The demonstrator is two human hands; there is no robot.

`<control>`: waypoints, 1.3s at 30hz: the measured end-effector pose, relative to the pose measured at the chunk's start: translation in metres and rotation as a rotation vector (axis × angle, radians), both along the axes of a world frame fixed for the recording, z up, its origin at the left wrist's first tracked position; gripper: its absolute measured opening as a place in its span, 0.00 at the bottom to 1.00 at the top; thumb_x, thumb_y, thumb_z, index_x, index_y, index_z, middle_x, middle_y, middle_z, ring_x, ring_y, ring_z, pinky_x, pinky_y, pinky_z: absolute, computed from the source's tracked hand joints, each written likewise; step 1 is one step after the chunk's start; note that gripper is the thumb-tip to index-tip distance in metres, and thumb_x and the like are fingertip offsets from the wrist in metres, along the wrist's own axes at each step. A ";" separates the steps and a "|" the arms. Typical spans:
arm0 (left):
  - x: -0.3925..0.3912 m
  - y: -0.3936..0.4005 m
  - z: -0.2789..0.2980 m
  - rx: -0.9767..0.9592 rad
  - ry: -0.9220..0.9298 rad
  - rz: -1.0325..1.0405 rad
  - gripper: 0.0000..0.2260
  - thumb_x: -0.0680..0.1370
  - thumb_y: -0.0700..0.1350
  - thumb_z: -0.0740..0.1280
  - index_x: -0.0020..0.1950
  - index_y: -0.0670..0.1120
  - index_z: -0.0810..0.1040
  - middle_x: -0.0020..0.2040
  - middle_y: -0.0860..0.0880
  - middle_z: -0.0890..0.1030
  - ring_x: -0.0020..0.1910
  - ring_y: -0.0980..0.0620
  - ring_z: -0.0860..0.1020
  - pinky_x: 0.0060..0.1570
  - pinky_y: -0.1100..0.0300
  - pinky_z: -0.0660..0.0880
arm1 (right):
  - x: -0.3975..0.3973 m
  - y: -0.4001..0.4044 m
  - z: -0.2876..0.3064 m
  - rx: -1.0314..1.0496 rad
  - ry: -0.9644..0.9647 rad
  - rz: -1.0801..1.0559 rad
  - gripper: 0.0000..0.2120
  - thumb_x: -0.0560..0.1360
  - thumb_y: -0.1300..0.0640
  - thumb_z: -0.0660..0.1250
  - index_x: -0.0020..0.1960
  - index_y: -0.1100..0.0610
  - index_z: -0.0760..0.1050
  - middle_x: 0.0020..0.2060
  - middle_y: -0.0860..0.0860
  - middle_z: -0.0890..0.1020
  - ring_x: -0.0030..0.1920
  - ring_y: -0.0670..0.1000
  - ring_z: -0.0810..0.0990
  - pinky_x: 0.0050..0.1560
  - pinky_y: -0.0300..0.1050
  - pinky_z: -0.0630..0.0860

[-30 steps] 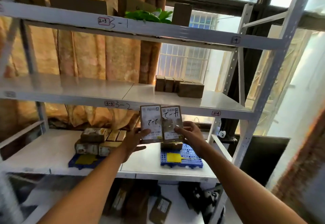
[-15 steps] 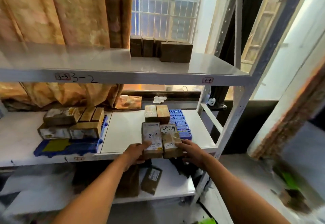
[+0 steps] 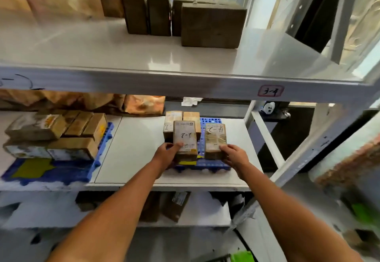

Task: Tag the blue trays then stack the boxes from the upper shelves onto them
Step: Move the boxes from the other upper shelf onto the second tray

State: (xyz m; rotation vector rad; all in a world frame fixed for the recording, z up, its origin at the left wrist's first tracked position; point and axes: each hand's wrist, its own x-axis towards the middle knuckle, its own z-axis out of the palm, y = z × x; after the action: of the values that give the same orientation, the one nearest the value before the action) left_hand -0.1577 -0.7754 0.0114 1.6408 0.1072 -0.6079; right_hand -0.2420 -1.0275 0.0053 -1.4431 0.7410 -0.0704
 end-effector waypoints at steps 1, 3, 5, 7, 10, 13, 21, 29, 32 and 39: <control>0.006 0.000 -0.002 -0.008 0.004 0.021 0.23 0.77 0.56 0.72 0.64 0.42 0.75 0.59 0.41 0.82 0.56 0.42 0.83 0.55 0.44 0.82 | 0.010 -0.007 -0.003 -0.028 -0.006 -0.046 0.14 0.80 0.58 0.71 0.64 0.64 0.79 0.54 0.59 0.83 0.46 0.53 0.82 0.45 0.44 0.82; 0.017 0.003 -0.005 -0.028 0.005 0.072 0.23 0.77 0.56 0.72 0.63 0.41 0.75 0.57 0.40 0.83 0.52 0.43 0.83 0.49 0.48 0.84 | 0.030 -0.017 -0.008 -0.099 0.010 -0.125 0.16 0.80 0.58 0.71 0.65 0.65 0.78 0.57 0.61 0.83 0.51 0.56 0.82 0.53 0.51 0.83; 0.027 0.008 -0.007 -0.045 -0.001 0.123 0.23 0.77 0.56 0.72 0.63 0.41 0.76 0.55 0.41 0.84 0.49 0.44 0.84 0.47 0.47 0.84 | 0.048 -0.023 -0.014 -0.164 0.051 -0.159 0.19 0.80 0.55 0.71 0.68 0.64 0.78 0.60 0.61 0.83 0.53 0.58 0.82 0.55 0.54 0.81; 0.036 0.013 -0.009 -0.058 -0.012 0.159 0.23 0.76 0.57 0.72 0.63 0.42 0.76 0.55 0.42 0.84 0.49 0.44 0.85 0.45 0.49 0.84 | 0.070 -0.023 -0.019 -0.196 0.083 -0.135 0.20 0.80 0.54 0.71 0.68 0.62 0.79 0.60 0.60 0.83 0.52 0.58 0.83 0.49 0.51 0.81; 0.044 0.022 -0.012 -0.086 -0.011 0.154 0.24 0.76 0.58 0.72 0.64 0.43 0.76 0.56 0.43 0.84 0.49 0.46 0.86 0.41 0.54 0.84 | 0.098 -0.018 -0.026 -0.214 0.111 -0.121 0.18 0.79 0.54 0.71 0.66 0.61 0.81 0.59 0.60 0.85 0.55 0.61 0.84 0.54 0.53 0.83; 0.047 0.030 -0.018 -0.098 -0.019 0.137 0.25 0.74 0.59 0.73 0.64 0.44 0.76 0.56 0.44 0.85 0.48 0.48 0.87 0.42 0.55 0.84 | 0.116 -0.015 -0.031 -0.246 0.110 -0.139 0.15 0.80 0.58 0.69 0.65 0.62 0.82 0.60 0.60 0.84 0.53 0.56 0.82 0.54 0.52 0.81; 0.049 0.025 -0.017 -0.087 -0.038 0.115 0.24 0.75 0.59 0.72 0.64 0.44 0.75 0.57 0.43 0.84 0.49 0.47 0.86 0.47 0.50 0.85 | 0.105 -0.015 -0.024 -0.552 0.101 -0.211 0.12 0.81 0.49 0.61 0.52 0.55 0.79 0.47 0.53 0.82 0.47 0.56 0.78 0.45 0.46 0.71; 0.039 -0.057 0.004 -0.087 -0.157 -0.007 0.24 0.78 0.59 0.69 0.67 0.45 0.73 0.59 0.46 0.80 0.53 0.48 0.83 0.45 0.52 0.84 | 0.068 0.029 -0.004 -0.022 -0.187 0.356 0.30 0.76 0.42 0.74 0.73 0.49 0.69 0.59 0.54 0.84 0.54 0.56 0.87 0.48 0.45 0.84; 0.035 -0.071 0.004 -0.018 -0.263 -0.151 0.20 0.82 0.59 0.63 0.68 0.48 0.75 0.53 0.55 0.80 0.52 0.56 0.79 0.49 0.56 0.78 | 0.062 0.007 -0.003 0.120 -0.254 0.065 0.26 0.78 0.48 0.73 0.72 0.54 0.71 0.60 0.57 0.83 0.54 0.55 0.86 0.47 0.44 0.83; 0.048 -0.035 -0.003 0.173 -0.407 0.143 0.14 0.83 0.46 0.59 0.62 0.45 0.81 0.56 0.49 0.80 0.56 0.50 0.77 0.55 0.59 0.71 | 0.069 -0.045 0.001 -0.112 -0.159 -0.370 0.30 0.74 0.47 0.76 0.72 0.53 0.71 0.62 0.56 0.82 0.56 0.51 0.84 0.54 0.48 0.84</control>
State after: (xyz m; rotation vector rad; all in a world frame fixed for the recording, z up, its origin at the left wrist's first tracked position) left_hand -0.1095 -0.8103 0.0085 1.8749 -0.0222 -0.1513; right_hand -0.1733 -1.0724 0.0061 -1.3721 0.8747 -0.5132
